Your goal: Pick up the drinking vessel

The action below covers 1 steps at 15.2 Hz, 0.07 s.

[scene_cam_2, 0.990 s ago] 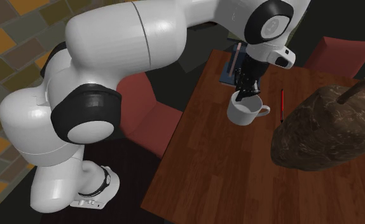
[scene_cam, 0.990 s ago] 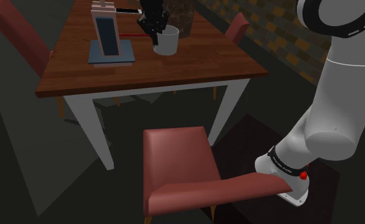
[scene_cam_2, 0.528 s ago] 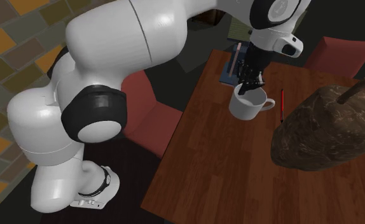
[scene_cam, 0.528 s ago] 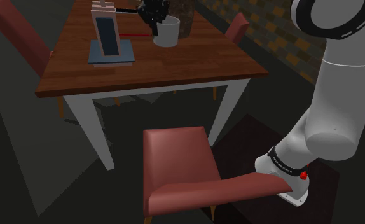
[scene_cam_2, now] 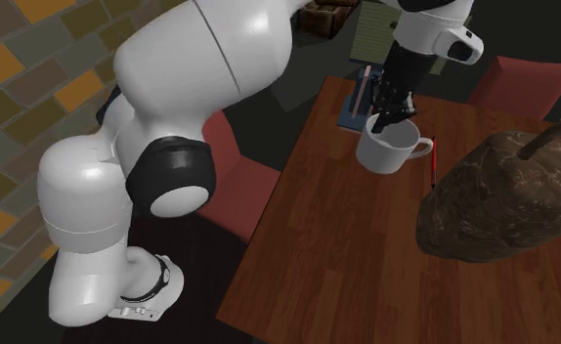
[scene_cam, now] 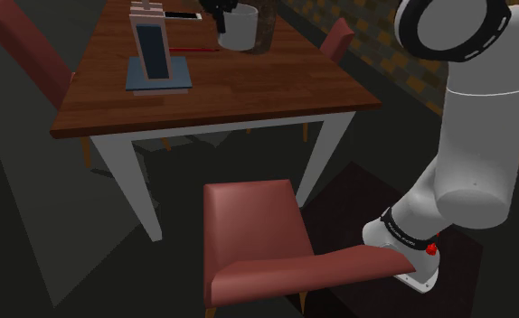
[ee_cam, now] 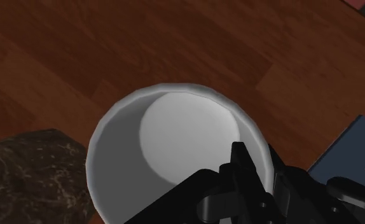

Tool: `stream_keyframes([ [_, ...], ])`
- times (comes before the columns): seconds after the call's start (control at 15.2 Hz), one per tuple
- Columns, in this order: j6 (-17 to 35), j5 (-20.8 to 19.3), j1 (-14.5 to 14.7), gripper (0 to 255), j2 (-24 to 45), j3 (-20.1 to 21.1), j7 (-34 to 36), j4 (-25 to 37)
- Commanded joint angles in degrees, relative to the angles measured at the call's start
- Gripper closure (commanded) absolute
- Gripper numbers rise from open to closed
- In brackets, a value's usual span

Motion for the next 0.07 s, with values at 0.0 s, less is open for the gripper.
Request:
stream_keyframes([
  [0.0,-0.6,-0.1,0.1,255,0.3,0.0,0.0,0.9],
])
